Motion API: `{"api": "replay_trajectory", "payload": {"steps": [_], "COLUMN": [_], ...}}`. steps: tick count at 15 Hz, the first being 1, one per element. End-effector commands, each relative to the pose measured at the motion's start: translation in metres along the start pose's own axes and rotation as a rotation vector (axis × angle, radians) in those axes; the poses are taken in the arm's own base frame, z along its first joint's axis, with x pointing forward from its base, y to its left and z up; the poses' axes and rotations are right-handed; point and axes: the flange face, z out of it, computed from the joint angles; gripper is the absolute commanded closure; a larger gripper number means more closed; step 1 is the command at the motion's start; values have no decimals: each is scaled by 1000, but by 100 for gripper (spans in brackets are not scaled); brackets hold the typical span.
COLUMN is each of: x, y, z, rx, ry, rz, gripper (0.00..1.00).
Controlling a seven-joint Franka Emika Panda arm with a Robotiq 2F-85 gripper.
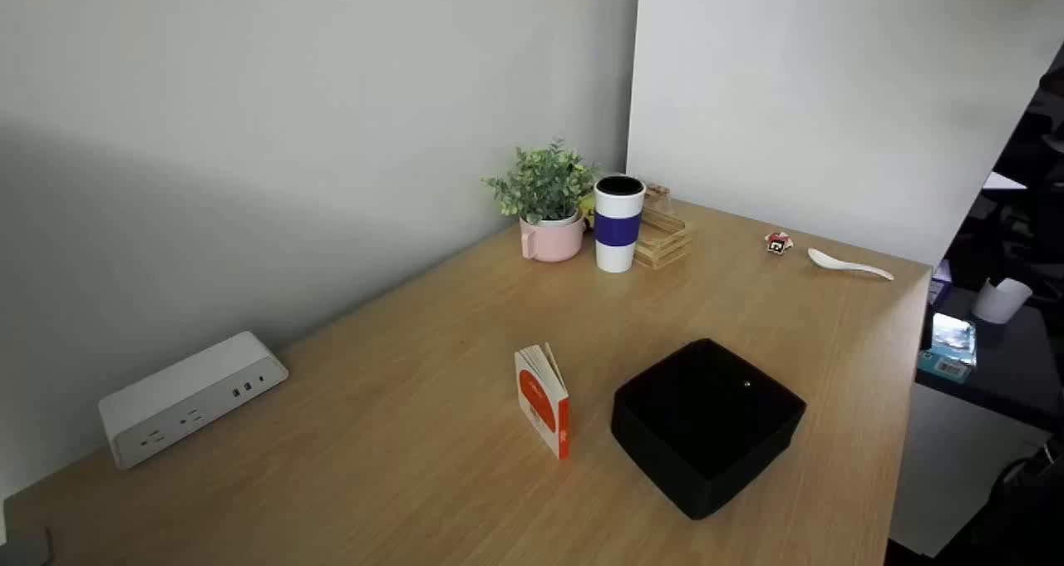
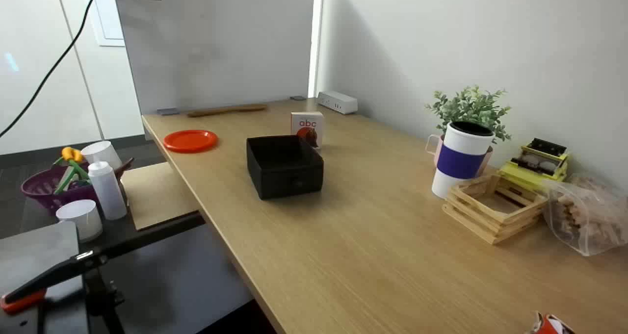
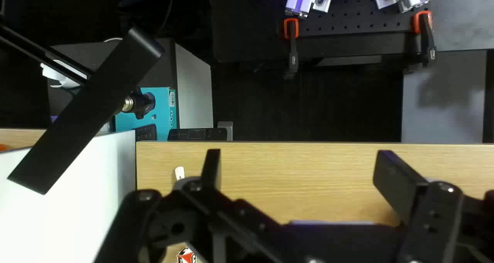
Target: Put the book in the black box
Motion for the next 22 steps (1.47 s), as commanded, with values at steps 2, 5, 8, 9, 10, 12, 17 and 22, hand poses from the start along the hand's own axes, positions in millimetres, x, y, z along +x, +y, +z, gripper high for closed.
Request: {"api": "replay_trajectory", "payload": {"steps": [2, 5, 8, 9, 10, 12, 17, 22], "x": [2, 12, 27, 32, 40, 55, 102, 146], "y": [-1, -11, -31, -36, -45, -61, -104, -139], "z": [-2, -8, -17, -20, -25, -31, -38, -35], "rx": [-8, -19, -18, -18, -16, -4, 87, 267], "ry": [-3, 2, 13, 16, 19, 20, 28, 29], "rz": [-15, -91, -198, -227, -262, -322, -439, -472], "gripper": [0, 0, 0, 0, 0, 0, 0, 0]}}
